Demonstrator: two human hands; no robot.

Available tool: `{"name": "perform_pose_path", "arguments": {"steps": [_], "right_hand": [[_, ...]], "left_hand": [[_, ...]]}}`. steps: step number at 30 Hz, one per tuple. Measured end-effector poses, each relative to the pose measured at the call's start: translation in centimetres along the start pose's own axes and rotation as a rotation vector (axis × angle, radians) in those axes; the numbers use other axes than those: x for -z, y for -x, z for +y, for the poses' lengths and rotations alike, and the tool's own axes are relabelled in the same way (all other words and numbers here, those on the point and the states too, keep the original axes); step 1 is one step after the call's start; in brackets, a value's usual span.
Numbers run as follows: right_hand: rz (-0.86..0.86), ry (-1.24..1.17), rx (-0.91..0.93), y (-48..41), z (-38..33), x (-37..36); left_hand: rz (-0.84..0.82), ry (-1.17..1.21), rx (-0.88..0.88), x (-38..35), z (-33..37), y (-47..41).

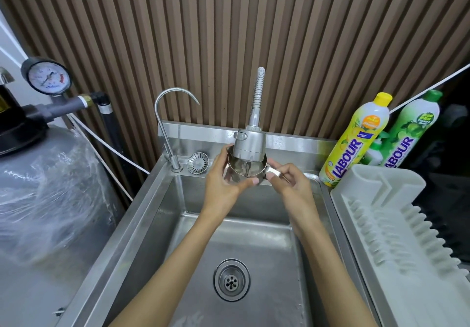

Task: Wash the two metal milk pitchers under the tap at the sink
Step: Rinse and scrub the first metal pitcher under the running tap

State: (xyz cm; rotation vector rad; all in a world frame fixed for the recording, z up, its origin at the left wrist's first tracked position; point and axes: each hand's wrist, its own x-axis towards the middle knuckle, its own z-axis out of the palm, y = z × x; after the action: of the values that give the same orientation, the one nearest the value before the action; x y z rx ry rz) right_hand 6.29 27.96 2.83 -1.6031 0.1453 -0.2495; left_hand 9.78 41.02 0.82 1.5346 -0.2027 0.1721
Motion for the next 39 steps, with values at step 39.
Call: {"name": "perform_pose_path", "arguments": {"steps": [39], "right_hand": [[-0.081,-0.327,-0.07,0.5,1.7,-1.8]], "left_hand": [[0.163,-0.308,-0.183,1.0,2.0,1.8]]}}
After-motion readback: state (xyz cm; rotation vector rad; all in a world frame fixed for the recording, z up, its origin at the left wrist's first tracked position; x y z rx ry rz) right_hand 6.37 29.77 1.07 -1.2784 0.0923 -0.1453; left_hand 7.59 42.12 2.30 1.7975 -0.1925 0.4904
